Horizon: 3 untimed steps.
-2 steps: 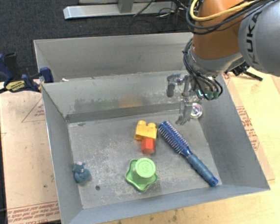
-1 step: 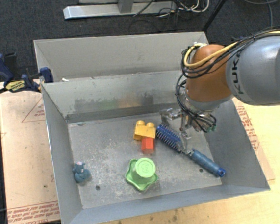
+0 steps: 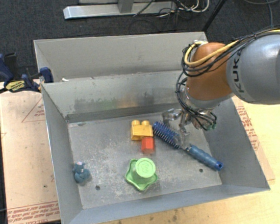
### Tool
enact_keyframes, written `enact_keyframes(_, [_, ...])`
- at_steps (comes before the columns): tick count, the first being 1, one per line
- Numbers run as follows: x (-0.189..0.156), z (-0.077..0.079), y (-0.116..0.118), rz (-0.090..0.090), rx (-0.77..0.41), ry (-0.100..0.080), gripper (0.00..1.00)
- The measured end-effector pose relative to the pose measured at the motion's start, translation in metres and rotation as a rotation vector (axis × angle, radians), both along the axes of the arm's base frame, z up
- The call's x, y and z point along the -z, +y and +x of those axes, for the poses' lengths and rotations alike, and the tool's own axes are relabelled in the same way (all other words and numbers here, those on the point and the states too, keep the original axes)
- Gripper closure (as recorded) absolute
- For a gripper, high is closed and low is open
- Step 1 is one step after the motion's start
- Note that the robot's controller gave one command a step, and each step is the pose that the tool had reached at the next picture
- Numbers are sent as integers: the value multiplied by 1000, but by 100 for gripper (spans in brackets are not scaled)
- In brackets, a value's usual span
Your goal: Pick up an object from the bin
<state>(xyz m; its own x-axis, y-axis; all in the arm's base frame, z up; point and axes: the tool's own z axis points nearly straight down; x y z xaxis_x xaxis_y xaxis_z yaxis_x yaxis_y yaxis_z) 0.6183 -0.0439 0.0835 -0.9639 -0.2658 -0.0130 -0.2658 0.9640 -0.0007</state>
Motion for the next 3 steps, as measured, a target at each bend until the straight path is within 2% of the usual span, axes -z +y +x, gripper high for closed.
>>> enact_keyframes(1, [5,-25,8,-1,50,-13,100])
enact_keyframes(2, [10,32,32,0,101,-4,100])
enact_keyframes(3, [12,28,31,0,102,7,0])
